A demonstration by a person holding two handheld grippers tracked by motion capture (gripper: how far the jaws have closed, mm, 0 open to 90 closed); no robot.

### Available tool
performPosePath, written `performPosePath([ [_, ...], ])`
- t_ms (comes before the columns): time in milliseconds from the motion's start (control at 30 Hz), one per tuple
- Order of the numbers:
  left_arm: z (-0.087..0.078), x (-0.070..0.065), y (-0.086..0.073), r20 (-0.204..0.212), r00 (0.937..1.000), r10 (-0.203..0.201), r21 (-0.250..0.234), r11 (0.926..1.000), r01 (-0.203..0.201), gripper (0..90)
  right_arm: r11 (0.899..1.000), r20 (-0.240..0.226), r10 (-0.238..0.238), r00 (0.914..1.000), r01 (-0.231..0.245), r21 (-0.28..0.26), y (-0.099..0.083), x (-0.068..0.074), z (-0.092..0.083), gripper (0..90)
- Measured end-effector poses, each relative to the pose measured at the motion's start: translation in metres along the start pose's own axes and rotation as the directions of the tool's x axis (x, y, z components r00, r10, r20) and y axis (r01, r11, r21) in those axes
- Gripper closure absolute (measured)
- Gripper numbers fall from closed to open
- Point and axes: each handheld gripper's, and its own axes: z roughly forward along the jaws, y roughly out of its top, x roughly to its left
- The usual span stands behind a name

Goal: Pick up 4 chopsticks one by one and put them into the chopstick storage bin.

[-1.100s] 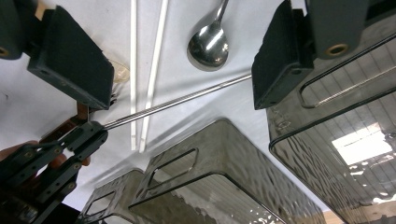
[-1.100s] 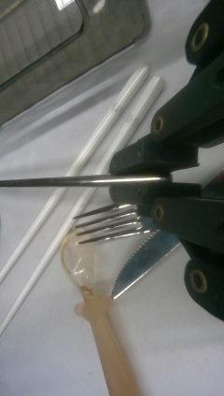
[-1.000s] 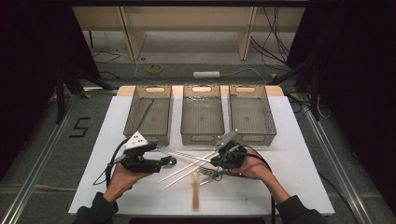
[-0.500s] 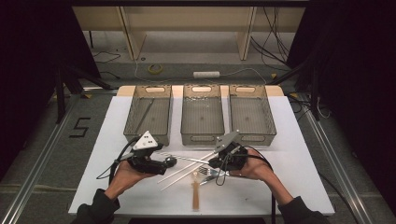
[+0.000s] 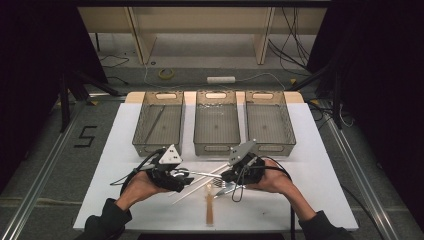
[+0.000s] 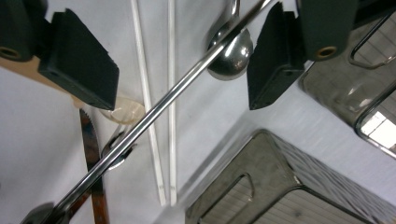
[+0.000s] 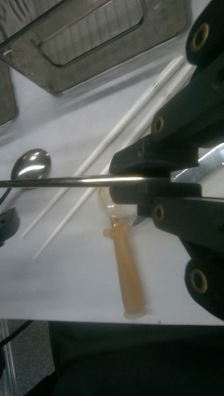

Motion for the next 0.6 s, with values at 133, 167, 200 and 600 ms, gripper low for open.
performPosePath([
  [133, 0.0012, -0.0040, 0.0019, 0.002, 0.9978, 0.066, 0.056, 0.9962, -0.066, 37.9, 1.000, -0.013, -0.013, 0.9998, 0.013, 0.003, 0.0026, 0.0035, -0.0014, 84.8],
  [167, 0.0014, -0.0049, 0.0025, 0.008, 0.9973, 0.073, 0.061, 0.9955, -0.073, 39.6, 1.000, -0.012, -0.015, 0.9998, 0.015, 0.002, 0.0028, 0.0039, -0.0016, 84.7],
  [200, 0.0017, -0.0058, 0.0030, 0.013, 0.9970, 0.076, 0.064, 0.9950, -0.077, 41.0, 1.000, -0.015, -0.016, 0.9998, 0.016, 0.003, 0.0030, 0.0042, -0.0019, 84.7],
  [600, 0.0050, -0.0080, 0.0057, 0.076, 0.9894, 0.124, 0.124, 0.9834, -0.132, 61.3, 0.999, -0.047, -0.034, 0.9983, 0.035, 0.002, 0.0047, 0.0074, -0.0037, 84.7],
])
